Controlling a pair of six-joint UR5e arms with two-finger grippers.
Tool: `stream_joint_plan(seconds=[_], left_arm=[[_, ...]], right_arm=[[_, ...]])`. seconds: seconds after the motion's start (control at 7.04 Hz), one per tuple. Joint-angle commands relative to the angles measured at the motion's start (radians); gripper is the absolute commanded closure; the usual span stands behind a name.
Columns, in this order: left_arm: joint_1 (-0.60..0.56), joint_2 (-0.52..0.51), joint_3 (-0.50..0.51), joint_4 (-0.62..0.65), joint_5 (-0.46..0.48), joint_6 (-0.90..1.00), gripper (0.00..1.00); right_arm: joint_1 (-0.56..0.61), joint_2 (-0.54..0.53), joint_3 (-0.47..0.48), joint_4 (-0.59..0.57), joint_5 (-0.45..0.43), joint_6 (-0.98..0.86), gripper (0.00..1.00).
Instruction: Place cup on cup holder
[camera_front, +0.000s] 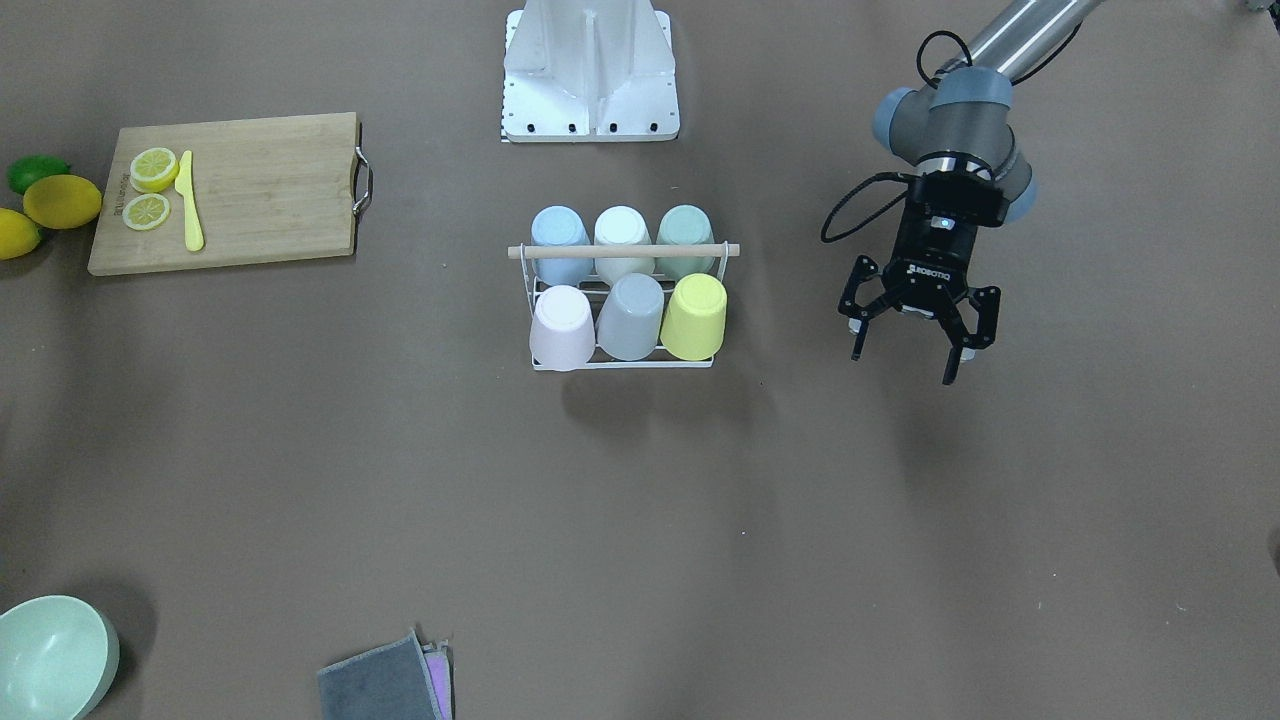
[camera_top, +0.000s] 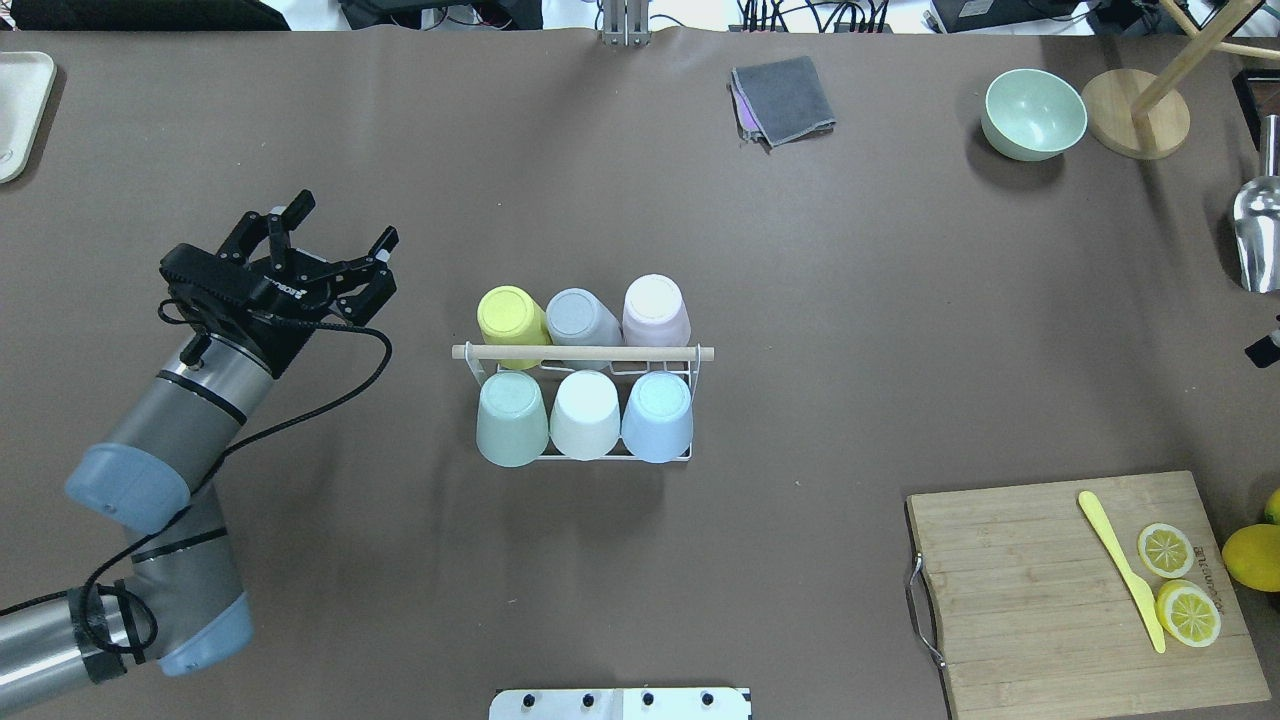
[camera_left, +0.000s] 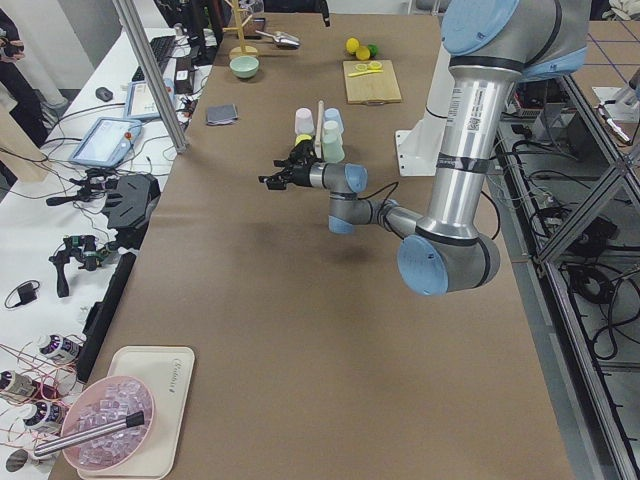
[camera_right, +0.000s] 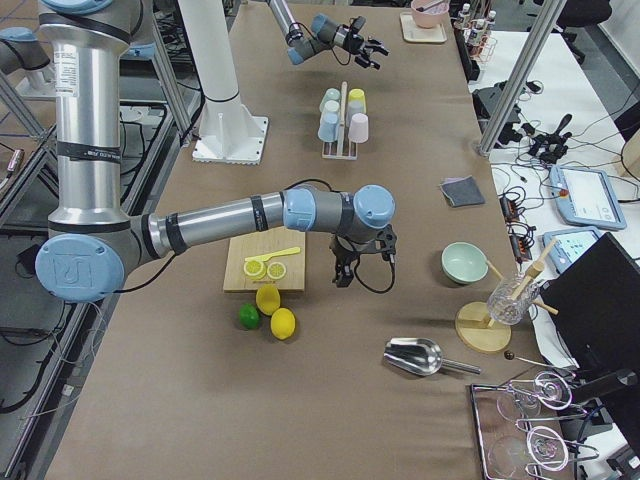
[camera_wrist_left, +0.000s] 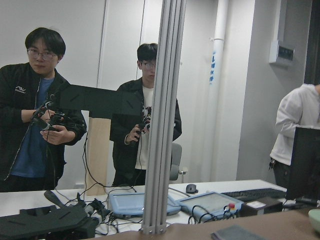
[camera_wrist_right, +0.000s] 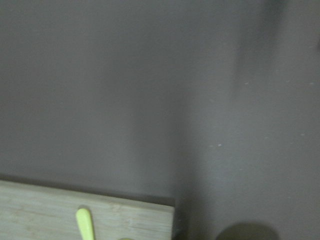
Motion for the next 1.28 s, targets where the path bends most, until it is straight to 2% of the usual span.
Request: stream_joint_plan(seconds=[0.0,0.14,0.28,0.43,0.85,1.14], left_arm=[[-0.135,0.016,0.002,0.107,-0.256,-0.090,0.03],[-0.184,0.022,0.007,0.145,-0.331,-0.118,0.03],[-0.246,0.028,0.005,0.203,-0.444,-0.145,0.03],[-0.296,0.031,0.005,0.243,-0.547,-0.177,0.03],[-0.406,0.045,-0.005,0.470,-0.834,-0.190,0.03],[-0.464,0.045,-0.028,0.660,-0.980,-0.170,0.03]], right_arm=[[0.000,-0.074,-0.002,0.209,-0.111,0.115,0.02],[0.000,-0.098,-0.004,0.281,-0.146,0.156,0.03],[0.000,-0.116,-0.005,0.344,-0.173,0.245,0.03],[0.000,-0.133,-0.012,0.378,-0.174,0.314,0.03],[0.002,-0.182,-0.041,0.385,-0.088,0.387,0.03],[0.008,-0.169,-0.045,0.385,-0.094,0.375,0.03]])
